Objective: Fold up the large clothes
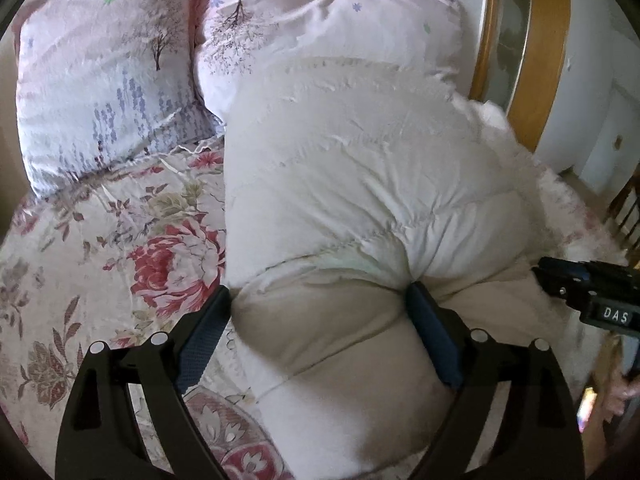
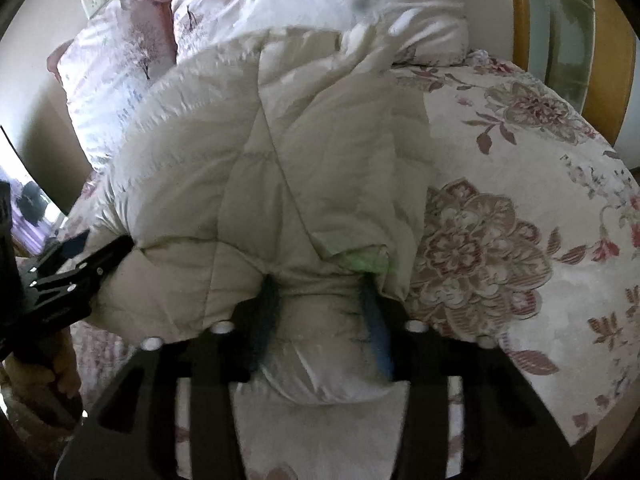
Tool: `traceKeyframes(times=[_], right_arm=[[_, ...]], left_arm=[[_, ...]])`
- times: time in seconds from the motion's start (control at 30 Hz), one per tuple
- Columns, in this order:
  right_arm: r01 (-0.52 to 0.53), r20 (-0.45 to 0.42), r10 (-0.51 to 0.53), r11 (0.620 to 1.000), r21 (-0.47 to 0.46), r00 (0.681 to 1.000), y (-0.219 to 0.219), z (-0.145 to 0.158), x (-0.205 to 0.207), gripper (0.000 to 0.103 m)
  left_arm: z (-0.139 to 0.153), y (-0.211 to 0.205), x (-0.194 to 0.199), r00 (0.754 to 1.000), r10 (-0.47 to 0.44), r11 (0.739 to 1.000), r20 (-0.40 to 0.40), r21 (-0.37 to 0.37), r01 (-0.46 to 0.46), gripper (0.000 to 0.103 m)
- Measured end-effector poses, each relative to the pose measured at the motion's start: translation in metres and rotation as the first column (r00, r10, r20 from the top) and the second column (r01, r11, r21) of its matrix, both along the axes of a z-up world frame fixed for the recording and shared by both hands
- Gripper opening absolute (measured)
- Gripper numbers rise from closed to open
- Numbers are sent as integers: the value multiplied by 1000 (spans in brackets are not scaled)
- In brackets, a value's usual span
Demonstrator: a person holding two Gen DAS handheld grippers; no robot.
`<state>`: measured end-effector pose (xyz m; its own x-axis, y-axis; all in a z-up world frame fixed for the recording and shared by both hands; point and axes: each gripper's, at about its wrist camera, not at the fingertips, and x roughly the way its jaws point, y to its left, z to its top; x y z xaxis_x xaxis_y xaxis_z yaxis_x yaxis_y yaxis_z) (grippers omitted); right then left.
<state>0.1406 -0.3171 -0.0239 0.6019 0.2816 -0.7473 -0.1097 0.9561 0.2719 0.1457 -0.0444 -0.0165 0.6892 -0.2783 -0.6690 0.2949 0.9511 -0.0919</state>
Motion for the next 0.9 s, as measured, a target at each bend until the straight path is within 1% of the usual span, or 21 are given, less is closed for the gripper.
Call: traceKeyframes(times=[0.03,0.07,0.1,0.13,0.17,0.23,0.3,0.37,0.4,0.47,0.5,0.6,0.77,0.87,0.9], right_arm=[[8,17,-8,1000,3,1000,-5,7,-1,82],[16,40,-16,1000,10,999,-10,15,-2,91],[22,66,-25,999,36,998,-18,23,-2,92],[26,71,-30,998,65,997,-25,28,0,94],[30,63,-38,992,119,997,-34,32,5,97],[19,12,-24,957,291,1000,-56,30,24,101],[37,-61,-14,920,391,998,-69,19,46,101],[64,-126,-10,899,432,992,-75,5,64,101],[72,-148,-7,893,444,989,-74,0,69,101],[67,-187,26,878,475,982,-73,-12,84,101],[67,-202,34,878,474,979,-71,-16,89,101],[53,-217,59,877,477,974,-64,-23,97,101],[3,-237,150,838,545,960,-55,-35,114,101],[-27,-248,202,822,569,947,-45,-44,122,101],[-42,-235,214,817,576,948,-42,-43,124,101]], left_arm=[[4,8,1,1000,-5,999,-8,-46,4,90],[8,17,3,1000,-6,996,-16,-94,5,90],[12,28,7,1000,-6,988,-29,-155,1,90],[15,38,12,999,-3,979,-43,-202,-6,90],[16,44,16,999,2,974,-54,-225,-14,90],[16,55,30,996,-11,961,-89,-278,-15,90],[12,60,42,991,-32,948,-128,-320,-11,90],[5,64,54,981,-59,924,-182,-382,-15,90],[-2,67,61,974,-78,903,-214,-430,-22,90],[-9,68,68,966,-95,881,-240,-473,-31,90],[-13,68,72,962,-106,866,-252,-498,-35,90],[-20,66,80,953,-144,832,-268,-554,-30,90],[-26,57,96,942,-170,813,-289,-582,-32,91],[-32,56,104,935,-182,794,-304,-606,-43,91],[-35,57,106,932,-188,783,-311,-620,-49,91]])
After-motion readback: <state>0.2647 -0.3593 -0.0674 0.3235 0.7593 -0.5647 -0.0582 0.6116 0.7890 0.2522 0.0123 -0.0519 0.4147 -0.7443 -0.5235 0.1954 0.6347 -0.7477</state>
